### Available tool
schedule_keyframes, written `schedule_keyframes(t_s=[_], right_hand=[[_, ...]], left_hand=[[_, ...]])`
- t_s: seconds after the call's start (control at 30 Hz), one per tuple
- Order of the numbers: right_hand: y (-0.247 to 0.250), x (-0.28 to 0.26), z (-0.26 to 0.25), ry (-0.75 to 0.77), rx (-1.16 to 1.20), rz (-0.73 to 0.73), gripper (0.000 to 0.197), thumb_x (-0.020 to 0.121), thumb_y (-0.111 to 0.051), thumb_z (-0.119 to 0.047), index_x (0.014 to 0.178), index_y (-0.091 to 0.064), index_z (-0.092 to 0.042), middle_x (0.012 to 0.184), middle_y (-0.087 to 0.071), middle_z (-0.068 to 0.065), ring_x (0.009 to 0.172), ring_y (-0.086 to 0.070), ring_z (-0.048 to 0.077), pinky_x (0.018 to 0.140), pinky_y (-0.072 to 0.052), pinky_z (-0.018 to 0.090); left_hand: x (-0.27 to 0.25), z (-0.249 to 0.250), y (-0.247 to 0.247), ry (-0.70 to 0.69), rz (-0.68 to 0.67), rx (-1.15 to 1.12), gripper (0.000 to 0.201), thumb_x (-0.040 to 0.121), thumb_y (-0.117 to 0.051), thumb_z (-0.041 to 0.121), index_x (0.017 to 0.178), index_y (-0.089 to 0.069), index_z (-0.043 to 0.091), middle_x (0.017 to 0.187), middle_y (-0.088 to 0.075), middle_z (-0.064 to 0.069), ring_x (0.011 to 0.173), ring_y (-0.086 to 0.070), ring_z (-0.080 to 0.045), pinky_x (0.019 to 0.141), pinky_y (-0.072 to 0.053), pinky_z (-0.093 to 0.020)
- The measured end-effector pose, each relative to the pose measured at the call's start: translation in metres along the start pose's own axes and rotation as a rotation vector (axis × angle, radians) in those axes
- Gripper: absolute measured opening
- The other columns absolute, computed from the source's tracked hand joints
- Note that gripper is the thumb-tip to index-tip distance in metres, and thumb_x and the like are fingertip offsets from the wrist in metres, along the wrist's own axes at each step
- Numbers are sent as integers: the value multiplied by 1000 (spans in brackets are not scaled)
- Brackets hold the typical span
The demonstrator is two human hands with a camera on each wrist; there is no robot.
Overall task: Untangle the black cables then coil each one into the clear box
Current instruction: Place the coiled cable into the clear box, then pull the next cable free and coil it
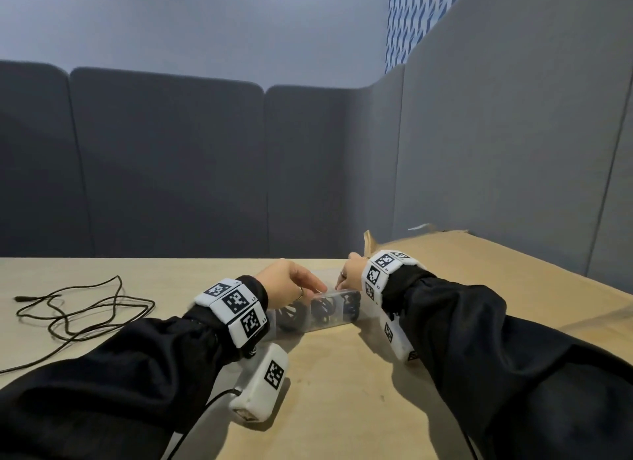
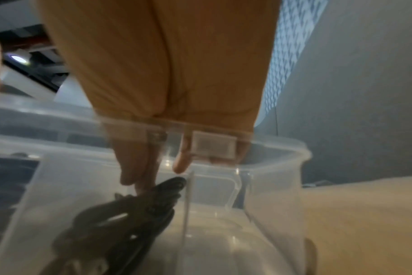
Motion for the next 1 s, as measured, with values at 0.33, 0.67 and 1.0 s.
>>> schedule_keyframes(t_s=[0.33,0.67,1.0], right_hand=[[63,-71,-11,34,364,359,26,94,-50,-34,114,-60,-21,101,-59,-1,101,-56,22,103,-38,40],[26,-157,-137,354,97,-24,31,95,-50,-36,121,-59,-23,119,-63,-1,95,-56,16,82,-42,25],[30,-167,-195,486,185,1,27,92,-55,-36,115,-57,-21,139,-49,0,122,-50,19,95,-37,27]], left_hand=[[-71,-53,164,90,401,-53,17,91,-55,2,95,-66,15,91,-65,-8,70,-58,-15,65,-45,-26],[-169,-199,188,701,-129,976,36,96,-49,24,129,-54,9,112,-53,-7,93,-45,-13,52,-36,-4],[-168,-144,158,554,-195,968,28,88,-51,17,112,-65,17,93,-64,-1,76,-54,-13,52,-43,-14]])
Point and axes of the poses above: each hand's wrist, its own x-axis towards the middle knuckle, its own y-axis out of the back of the hand, z = x × y, the point moved 10 cm from there along x, towards the middle knuckle
